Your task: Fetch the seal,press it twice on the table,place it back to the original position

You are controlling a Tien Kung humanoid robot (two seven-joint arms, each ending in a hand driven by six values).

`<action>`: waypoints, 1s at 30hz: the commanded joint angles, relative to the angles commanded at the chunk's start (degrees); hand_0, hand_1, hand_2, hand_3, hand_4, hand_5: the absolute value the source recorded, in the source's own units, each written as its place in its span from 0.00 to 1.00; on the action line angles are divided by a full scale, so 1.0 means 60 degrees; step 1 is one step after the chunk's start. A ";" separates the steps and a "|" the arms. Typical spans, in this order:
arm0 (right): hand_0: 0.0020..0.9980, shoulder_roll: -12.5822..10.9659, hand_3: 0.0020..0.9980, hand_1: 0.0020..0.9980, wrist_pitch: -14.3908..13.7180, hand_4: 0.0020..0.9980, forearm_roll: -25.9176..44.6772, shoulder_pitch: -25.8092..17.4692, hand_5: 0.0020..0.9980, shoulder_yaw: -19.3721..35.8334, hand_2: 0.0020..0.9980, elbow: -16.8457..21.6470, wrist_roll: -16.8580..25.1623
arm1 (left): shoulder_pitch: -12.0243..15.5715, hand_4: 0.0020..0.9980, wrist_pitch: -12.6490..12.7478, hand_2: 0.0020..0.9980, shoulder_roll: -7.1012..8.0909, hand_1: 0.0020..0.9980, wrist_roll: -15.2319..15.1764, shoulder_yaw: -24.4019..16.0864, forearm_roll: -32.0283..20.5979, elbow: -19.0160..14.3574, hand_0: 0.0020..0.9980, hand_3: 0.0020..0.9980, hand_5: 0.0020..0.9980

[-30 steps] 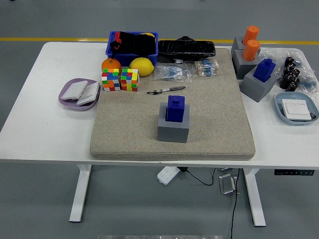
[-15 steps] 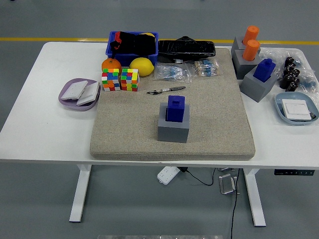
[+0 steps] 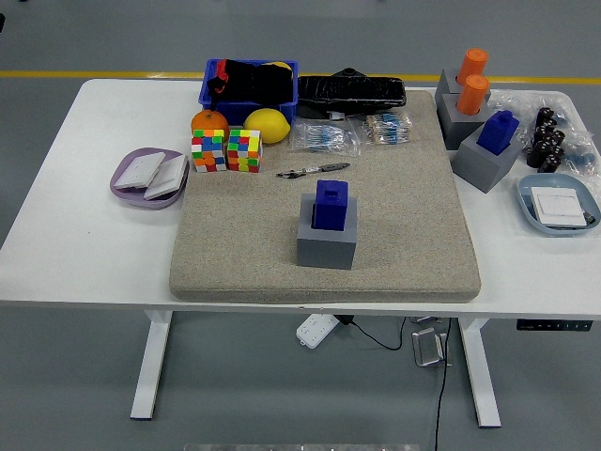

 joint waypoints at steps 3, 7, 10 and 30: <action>0.93 -0.0009 0.79 0.78 -0.0005 0.84 0.0004 0.0009 0.47 0.0012 0.78 0.0006 0.0000 | -0.0020 0.82 0.0007 0.96 -0.0014 0.94 0.0009 0.0000 0.0003 -0.0001 0.92 0.94 0.37; 0.93 -0.0028 0.79 0.78 -0.0014 0.84 0.0021 0.0015 0.47 0.0027 0.78 0.0010 -0.0002 | -0.0041 0.82 -0.0009 0.96 -0.0051 0.94 0.0035 0.0035 0.0011 0.0006 0.92 0.94 0.37; 0.93 -0.0040 0.79 0.78 -0.0014 0.84 0.0032 0.0032 0.47 0.0003 0.78 0.0010 -0.0006 | -0.0044 0.82 -0.0021 0.96 -0.0072 0.94 0.0051 0.0057 0.0010 0.0006 0.92 0.94 0.37; 0.93 -0.0119 0.79 0.78 0.0024 0.84 0.0026 0.0074 0.47 -0.0020 0.78 0.0016 0.0007 | -0.0140 0.82 -0.0033 0.96 -0.0213 0.94 0.0022 0.0053 0.0035 -0.0018 0.92 0.94 0.37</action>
